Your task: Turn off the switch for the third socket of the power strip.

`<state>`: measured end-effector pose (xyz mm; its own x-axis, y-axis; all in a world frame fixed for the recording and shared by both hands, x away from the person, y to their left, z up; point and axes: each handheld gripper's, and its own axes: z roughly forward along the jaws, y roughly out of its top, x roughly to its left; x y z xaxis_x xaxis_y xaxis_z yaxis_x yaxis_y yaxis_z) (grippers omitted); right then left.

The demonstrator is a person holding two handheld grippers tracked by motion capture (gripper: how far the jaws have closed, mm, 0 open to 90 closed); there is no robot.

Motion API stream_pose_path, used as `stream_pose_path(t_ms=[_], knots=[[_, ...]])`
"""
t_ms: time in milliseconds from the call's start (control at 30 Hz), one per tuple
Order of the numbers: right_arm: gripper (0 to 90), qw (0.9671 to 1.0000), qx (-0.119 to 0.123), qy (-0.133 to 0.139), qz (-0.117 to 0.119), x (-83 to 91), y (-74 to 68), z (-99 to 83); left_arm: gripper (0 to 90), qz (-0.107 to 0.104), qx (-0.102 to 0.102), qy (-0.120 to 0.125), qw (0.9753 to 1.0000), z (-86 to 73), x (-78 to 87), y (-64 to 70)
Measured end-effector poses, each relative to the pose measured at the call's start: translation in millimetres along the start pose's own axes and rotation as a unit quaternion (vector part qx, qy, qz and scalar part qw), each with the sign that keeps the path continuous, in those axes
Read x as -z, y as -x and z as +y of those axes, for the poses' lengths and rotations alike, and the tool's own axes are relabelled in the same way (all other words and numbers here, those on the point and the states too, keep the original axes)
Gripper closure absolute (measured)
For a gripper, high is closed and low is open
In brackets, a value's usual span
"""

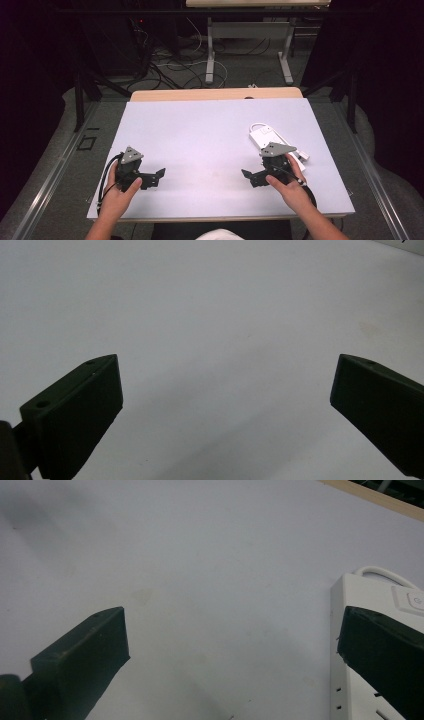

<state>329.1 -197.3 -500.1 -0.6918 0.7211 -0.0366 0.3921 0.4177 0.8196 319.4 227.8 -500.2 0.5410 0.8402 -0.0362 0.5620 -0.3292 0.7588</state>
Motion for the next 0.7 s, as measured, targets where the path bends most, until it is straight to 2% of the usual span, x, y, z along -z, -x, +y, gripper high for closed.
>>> stream_pose_path(t_ms=[133, 167, 233, 367, 433, 467, 500, 633, 700], knots=[[0.0, 1.0000, 0.000, 0.004, 0.002, -3.6, -0.9, -4.2, 0.3, 0.001, -0.005, -0.003, 1.0000, 0.1, 0.3, -0.2], [0.0, 1.0000, 0.001, 0.003, 0.001, -4.3, -1.3, -5.6, 0.3, 0.001, -0.003, -0.003, 1.0000, 0.0, 0.1, 0.2], [0.0, 1.0000, 0.004, -0.002, 0.002, -5.8, -1.5, -7.3, 0.3, 0.000, -0.010, -0.007, 0.9999, 0.0, 0.6, -0.7], [0.0, 1.0000, 0.002, -0.007, 0.001, -10.4, -2.6, -11.0, 0.3, 0.000, -0.008, -0.006, 1.0000, -0.3, -0.1, -0.4], [0.0, 0.9999, 0.008, -0.011, 0.003, -12.2, -2.6, -12.1, 0.3, 0.000, -0.009, -0.007, 0.9999, -0.4, -0.2, -0.5], [0.0, 1.0000, 0.004, -0.008, 0.000, -13.5, -3.7, -13.3, 0.3, 0.001, -0.004, -0.004, 1.0000, -0.6, -0.8, 0.2], [0.0, 0.9999, 0.002, -0.016, 0.001, -13.4, -3.9, -13.7, 0.3, 0.001, -0.004, -0.004, 1.0000, -0.7, -0.8, 0.1], [0.0, 0.9999, 0.006, -0.015, -0.002, -17.0, -2.8, -16.3, 0.3, 0.001, -0.005, -0.005, 1.0000, -1.0, -1.2, 0.0], [0.0, 0.9997, 0.001, -0.023, 0.001, -17.0, -2.6, -16.9, 0.3, 0.002, -0.005, -0.006, 1.0000, -1.1, -1.6, 0.1]])
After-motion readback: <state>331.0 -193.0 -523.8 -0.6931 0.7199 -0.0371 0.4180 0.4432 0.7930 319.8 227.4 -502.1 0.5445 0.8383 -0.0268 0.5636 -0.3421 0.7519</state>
